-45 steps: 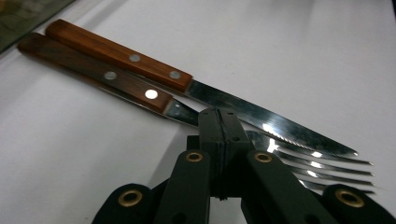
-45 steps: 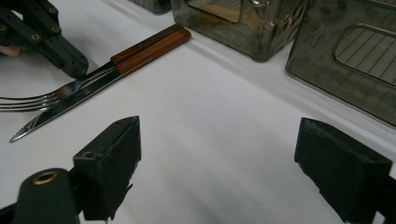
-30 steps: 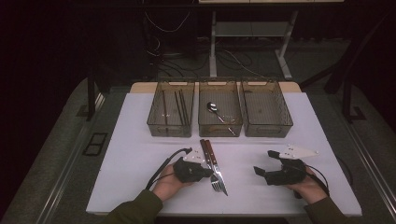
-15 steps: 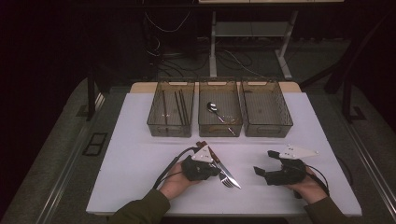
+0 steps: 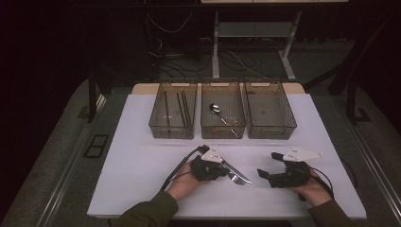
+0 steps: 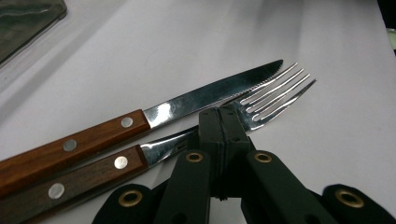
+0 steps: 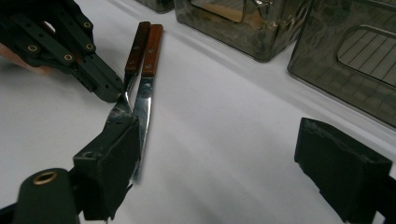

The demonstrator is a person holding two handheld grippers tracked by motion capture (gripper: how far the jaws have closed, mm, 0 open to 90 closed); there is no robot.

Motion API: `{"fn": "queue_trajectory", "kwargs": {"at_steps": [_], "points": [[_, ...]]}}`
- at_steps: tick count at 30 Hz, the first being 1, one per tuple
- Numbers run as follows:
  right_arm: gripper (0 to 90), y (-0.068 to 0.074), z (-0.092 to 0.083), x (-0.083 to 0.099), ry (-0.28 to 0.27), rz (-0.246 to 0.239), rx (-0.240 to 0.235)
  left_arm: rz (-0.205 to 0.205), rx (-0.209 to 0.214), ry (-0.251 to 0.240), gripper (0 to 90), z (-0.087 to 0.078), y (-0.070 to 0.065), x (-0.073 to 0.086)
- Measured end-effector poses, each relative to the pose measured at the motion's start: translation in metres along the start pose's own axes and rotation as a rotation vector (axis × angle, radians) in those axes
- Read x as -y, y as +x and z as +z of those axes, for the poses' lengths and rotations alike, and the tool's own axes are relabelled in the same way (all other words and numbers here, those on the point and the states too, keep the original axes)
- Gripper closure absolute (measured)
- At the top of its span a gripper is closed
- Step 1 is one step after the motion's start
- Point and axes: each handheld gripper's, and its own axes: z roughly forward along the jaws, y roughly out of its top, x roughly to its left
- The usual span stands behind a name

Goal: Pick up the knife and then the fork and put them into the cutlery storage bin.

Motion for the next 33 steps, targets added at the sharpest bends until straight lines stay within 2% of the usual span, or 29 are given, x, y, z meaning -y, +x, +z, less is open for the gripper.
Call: {"fn": "queue_trajectory", "kwargs": {"at_steps": [7, 14, 17, 20, 24, 25, 28, 31, 32, 33], "points": [[14.8, -0.001, 0.000, 0.000, 0.002, -0.008, 0.003, 0.005, -0.010, -0.003, 89.3, 0.007, 0.000, -0.005], [14.7, -0.002, 0.000, 0.000, 0.006, 0.014, -0.004, 0.010, -0.019, -0.010, 89.2, 0.009, -0.001, -0.007], [14.7, -0.003, 0.000, 0.000, 0.007, 0.030, -0.013, 0.005, 0.001, -0.015, 88.1, 0.005, -0.002, -0.006], [14.7, -0.003, 0.000, 0.000, 0.003, 0.046, -0.027, 0.004, -0.001, -0.025, 83.2, -0.002, -0.005, -0.004], [14.8, -0.003, 0.002, -0.004, 0.056, 0.025, -0.059, -0.023, 0.001, -0.048, 71.4, -0.017, -0.007, 0.001], [14.8, -0.003, 0.003, -0.006, 0.069, 0.027, -0.060, -0.028, -0.006, -0.054, 68.7, -0.022, -0.007, 0.004], [14.8, 0.000, 0.007, -0.010, 0.082, -0.007, -0.055, -0.055, -0.035, -0.052, 58.0, -0.035, -0.005, 0.011], [14.8, 0.001, 0.012, -0.019, 0.123, -0.019, -0.092, -0.100, -0.052, -0.062, 50.0, -0.048, -0.004, 0.020], [14.8, 0.002, 0.014, -0.021, 0.134, -0.028, -0.096, -0.091, -0.061, -0.056, 47.0, -0.054, -0.004, 0.023], [14.8, 0.002, 0.017, -0.025, 0.153, -0.034, -0.101, -0.109, -0.069, -0.077, 44.9, -0.058, -0.005, 0.026]]}}
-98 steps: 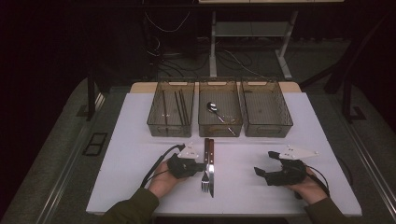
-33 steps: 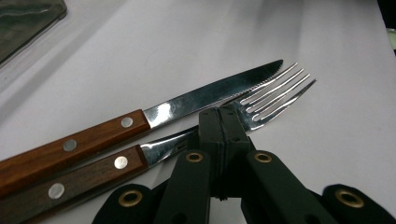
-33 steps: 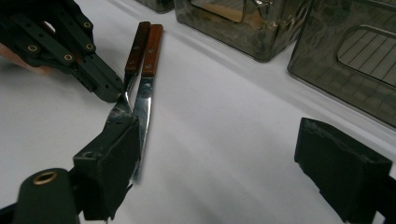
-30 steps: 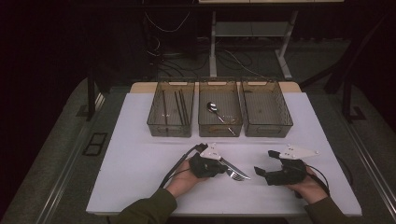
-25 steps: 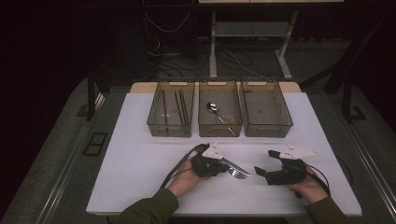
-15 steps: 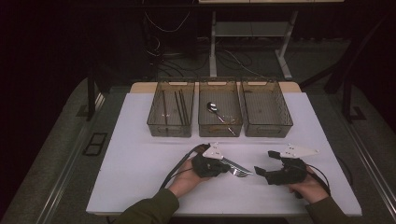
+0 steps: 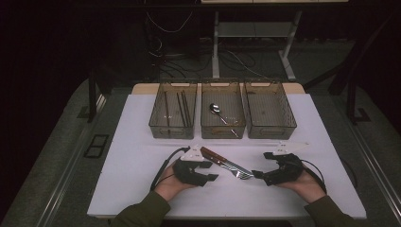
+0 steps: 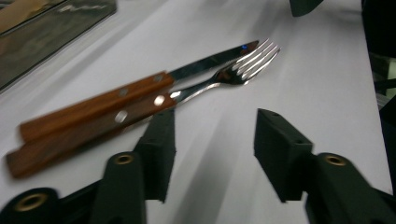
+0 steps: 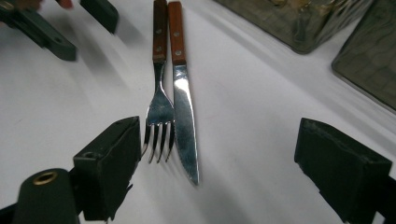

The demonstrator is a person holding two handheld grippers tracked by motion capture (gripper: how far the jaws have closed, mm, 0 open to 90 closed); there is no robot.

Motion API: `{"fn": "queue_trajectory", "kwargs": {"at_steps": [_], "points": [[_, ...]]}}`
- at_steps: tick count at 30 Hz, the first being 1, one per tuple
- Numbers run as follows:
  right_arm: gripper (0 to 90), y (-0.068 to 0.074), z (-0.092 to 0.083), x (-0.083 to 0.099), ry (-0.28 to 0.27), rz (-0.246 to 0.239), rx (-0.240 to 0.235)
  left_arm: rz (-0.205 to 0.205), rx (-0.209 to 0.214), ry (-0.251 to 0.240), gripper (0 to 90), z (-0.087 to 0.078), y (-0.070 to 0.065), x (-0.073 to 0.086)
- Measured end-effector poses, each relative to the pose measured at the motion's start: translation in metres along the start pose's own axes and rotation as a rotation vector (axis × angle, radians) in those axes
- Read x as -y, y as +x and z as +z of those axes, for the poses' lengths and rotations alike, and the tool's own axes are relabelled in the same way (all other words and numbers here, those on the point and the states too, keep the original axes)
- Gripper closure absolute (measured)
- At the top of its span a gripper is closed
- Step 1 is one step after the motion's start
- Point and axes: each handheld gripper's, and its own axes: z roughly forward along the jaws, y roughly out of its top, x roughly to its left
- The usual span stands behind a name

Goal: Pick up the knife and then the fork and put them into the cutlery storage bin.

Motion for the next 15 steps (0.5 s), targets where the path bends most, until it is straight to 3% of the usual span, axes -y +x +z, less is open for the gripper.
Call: {"fn": "queue_trajectory", "kwargs": {"at_steps": [2, 7, 13, 15], "points": [[14.8, -0.001, 0.004, -0.007, 0.026, 0.004, -0.009, -0.030, -0.016, -0.029, 40.8, -0.008, 0.000, 0.006], [15.6, 0.002, 0.015, -0.026, 0.097, -0.027, -0.023, -0.044, -0.061, -0.046, 34.1, -0.032, 0.004, 0.020], [15.6, 0.006, 0.030, -0.049, 0.147, -0.073, 0.007, -0.061, -0.103, -0.059, 20.8, -0.051, 0.008, 0.033], [19.5, 0.008, 0.036, -0.057, 0.172, -0.088, 0.006, -0.064, -0.110, -0.052, 15.4, -0.056, 0.009, 0.038]]}}
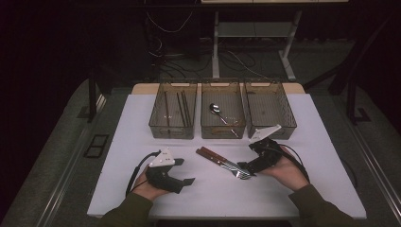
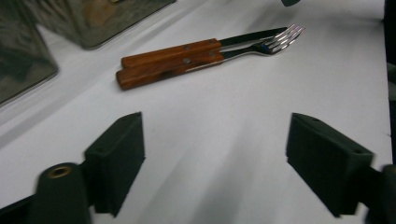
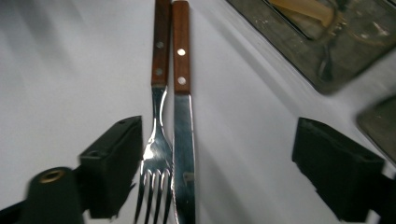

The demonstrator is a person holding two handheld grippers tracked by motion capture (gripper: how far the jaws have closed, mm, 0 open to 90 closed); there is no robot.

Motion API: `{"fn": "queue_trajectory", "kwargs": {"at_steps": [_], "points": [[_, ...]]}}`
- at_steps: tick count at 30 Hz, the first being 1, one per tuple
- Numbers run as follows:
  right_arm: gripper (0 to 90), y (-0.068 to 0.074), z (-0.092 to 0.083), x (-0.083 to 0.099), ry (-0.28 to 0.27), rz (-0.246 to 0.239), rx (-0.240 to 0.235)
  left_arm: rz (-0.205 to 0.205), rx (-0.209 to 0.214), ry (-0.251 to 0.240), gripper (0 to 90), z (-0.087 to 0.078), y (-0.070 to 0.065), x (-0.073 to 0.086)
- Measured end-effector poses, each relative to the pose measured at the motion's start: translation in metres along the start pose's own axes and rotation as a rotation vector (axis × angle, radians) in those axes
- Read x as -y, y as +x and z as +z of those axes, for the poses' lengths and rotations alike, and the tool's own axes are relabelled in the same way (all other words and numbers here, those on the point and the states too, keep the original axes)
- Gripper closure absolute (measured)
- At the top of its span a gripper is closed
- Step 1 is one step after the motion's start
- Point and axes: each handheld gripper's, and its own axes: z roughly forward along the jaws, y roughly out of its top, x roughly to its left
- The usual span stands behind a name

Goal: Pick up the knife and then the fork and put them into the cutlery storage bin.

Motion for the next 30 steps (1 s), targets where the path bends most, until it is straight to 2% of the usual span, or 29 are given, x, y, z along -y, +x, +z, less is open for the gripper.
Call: {"fn": "queue_trajectory", "kwargs": {"at_steps": [1, 2, 7, 9, 14, 22, 30], "points": [[23.5, 0.000, 0.002, -0.005, 0.011, -0.004, -0.017, -0.005, -0.002, -0.005, 13.8, -0.002, 0.001, 0.002], [23.6, 0.000, 0.004, -0.009, 0.022, -0.003, -0.027, -0.008, -0.005, -0.009, 13.5, -0.004, 0.002, 0.004], [31.5, 0.002, 0.019, -0.032, 0.082, -0.020, -0.034, -0.037, -0.008, -0.022, 0.3, -0.013, 0.002, 0.012], [35.9, 0.002, 0.025, -0.040, 0.117, -0.060, -0.037, -0.047, -0.015, -0.027, 0.0, -0.015, 0.003, 0.014], [47.5, 0.003, 0.038, -0.060, 0.191, -0.107, -0.049, -0.053, -0.019, -0.036, 0.0, -0.016, 0.003, 0.013], [62.4, 0.009, 0.060, -0.077, 0.325, -0.183, -0.067, -0.049, -0.014, -0.036, 0.0, -0.016, 0.003, 0.013], [69.6, 0.012, 0.072, -0.082, 0.399, -0.161, -0.089, -0.050, -0.003, -0.038, 0.0, -0.015, 0.002, 0.013]]}}
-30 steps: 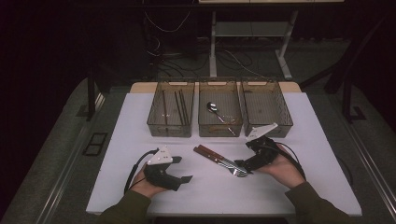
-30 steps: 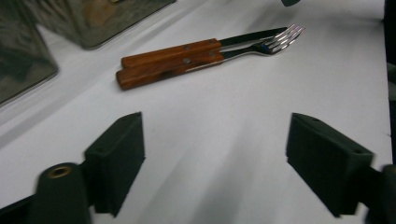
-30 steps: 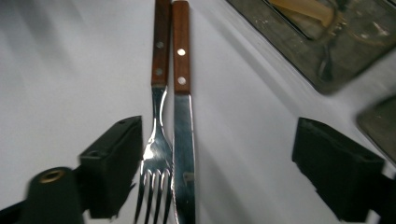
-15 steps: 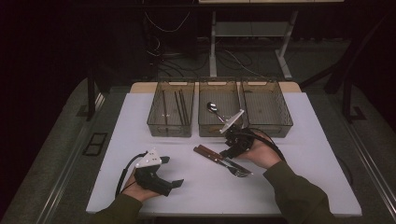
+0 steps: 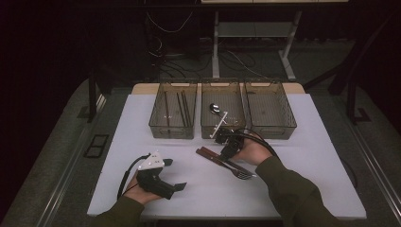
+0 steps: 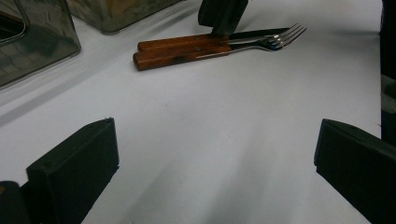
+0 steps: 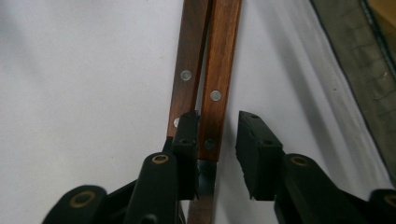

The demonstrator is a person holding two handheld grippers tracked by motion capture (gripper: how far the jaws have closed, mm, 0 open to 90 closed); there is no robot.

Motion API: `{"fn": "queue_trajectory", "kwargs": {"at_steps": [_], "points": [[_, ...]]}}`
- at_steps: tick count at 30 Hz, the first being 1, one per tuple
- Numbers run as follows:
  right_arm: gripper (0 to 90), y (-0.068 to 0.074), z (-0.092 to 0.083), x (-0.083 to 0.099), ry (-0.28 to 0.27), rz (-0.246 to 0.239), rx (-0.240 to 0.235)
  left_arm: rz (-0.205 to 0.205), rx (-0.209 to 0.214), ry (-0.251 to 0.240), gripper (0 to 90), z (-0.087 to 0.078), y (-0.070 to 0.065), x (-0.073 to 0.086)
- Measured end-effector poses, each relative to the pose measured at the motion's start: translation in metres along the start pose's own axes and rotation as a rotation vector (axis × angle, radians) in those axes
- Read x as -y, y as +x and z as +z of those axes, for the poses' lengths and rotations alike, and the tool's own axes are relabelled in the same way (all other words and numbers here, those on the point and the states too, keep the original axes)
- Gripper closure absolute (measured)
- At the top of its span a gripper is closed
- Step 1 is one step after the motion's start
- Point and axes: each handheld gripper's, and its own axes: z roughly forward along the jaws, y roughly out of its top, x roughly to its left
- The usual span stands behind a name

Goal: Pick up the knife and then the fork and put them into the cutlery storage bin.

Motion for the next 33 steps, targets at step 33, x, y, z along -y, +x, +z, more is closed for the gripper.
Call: {"fn": "queue_trajectory", "kwargs": {"at_steps": [33], "points": [[77.2, 0.004, 0.012, -0.010, 0.105, -0.007, 0.046, 0.006, 0.013, 0.007, 0.0, 0.001, 0.001, 0.000]]}}
